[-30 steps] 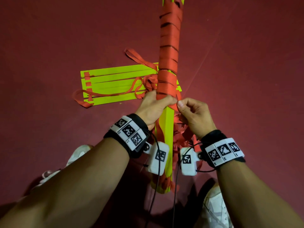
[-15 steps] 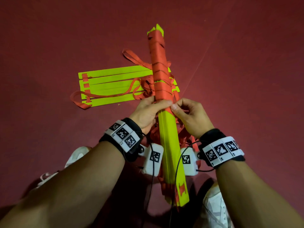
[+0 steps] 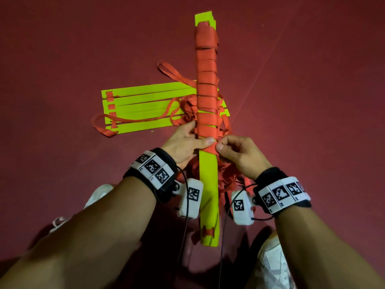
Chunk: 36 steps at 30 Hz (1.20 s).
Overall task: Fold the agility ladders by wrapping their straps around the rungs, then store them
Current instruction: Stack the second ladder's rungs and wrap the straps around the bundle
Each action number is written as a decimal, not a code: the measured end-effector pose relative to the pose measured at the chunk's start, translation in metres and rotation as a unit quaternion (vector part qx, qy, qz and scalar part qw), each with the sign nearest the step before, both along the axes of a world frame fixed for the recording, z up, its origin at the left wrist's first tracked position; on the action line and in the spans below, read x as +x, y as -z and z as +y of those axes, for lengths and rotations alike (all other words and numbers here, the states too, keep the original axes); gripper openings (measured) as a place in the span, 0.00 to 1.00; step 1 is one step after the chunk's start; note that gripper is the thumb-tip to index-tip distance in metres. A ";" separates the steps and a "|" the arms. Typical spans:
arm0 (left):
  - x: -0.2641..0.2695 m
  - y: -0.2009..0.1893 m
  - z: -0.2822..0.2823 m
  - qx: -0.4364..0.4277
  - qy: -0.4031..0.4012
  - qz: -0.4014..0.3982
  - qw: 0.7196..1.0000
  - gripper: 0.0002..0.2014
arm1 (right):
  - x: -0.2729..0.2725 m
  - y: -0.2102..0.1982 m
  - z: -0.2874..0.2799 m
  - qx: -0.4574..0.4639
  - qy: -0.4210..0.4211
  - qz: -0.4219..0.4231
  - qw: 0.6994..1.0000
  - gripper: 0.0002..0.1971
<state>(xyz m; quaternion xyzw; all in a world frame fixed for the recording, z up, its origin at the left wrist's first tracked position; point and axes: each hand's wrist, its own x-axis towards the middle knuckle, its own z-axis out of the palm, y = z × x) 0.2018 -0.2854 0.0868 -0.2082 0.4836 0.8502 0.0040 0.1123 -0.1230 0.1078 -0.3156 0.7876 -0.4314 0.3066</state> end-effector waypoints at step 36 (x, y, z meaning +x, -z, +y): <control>0.004 0.004 -0.010 0.034 -0.046 -0.025 0.998 0.17 | 0.014 0.020 -0.005 0.007 0.016 0.016 1.000 0.10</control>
